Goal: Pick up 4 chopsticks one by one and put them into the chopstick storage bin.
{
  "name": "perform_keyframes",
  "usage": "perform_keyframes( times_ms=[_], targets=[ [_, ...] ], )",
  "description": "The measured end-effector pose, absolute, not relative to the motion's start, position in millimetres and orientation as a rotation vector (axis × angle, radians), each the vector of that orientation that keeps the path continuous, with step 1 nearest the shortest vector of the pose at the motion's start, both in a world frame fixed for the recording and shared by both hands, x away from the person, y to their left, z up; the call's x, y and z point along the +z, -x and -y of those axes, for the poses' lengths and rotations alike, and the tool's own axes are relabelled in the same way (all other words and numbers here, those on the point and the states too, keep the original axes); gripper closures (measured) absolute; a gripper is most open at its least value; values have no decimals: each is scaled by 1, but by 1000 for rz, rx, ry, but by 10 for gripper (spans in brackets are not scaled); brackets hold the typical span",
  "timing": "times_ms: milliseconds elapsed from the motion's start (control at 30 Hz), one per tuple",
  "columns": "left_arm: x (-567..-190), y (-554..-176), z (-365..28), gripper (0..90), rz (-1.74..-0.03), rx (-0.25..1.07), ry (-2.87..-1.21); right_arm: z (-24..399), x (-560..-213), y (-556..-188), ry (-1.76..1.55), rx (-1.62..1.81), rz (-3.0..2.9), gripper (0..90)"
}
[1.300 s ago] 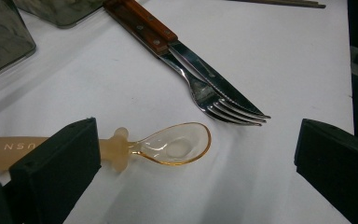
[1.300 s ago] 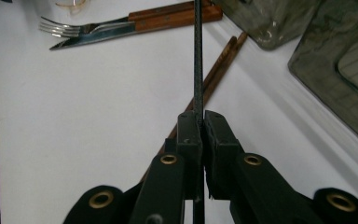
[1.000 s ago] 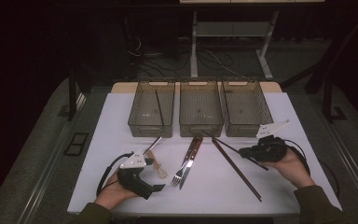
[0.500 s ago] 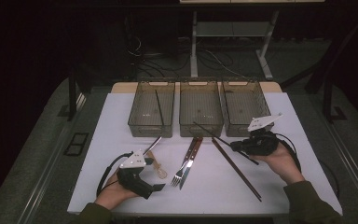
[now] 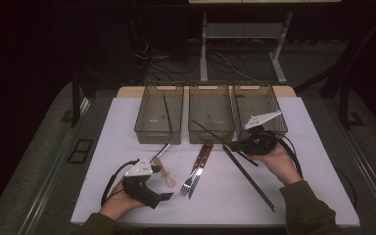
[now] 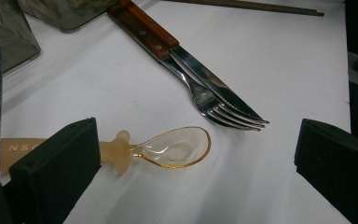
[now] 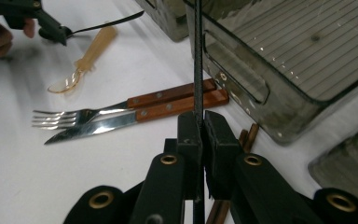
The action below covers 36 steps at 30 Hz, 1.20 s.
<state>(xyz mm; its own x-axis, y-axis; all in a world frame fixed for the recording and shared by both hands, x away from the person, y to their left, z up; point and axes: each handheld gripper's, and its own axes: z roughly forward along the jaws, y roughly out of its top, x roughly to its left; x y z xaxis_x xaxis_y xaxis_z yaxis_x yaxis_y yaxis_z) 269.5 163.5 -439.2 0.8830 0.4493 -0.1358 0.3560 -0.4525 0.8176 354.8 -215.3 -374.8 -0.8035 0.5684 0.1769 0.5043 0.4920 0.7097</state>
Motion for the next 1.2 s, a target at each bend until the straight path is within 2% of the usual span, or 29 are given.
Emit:
perform_keyframes(
  times_ms=[1200],
  targets=[
    [-437, -268, -163, 0, -564, 121, -2087, 126, -336, -414, -1020, 1103, -2637, 858]
  ],
)
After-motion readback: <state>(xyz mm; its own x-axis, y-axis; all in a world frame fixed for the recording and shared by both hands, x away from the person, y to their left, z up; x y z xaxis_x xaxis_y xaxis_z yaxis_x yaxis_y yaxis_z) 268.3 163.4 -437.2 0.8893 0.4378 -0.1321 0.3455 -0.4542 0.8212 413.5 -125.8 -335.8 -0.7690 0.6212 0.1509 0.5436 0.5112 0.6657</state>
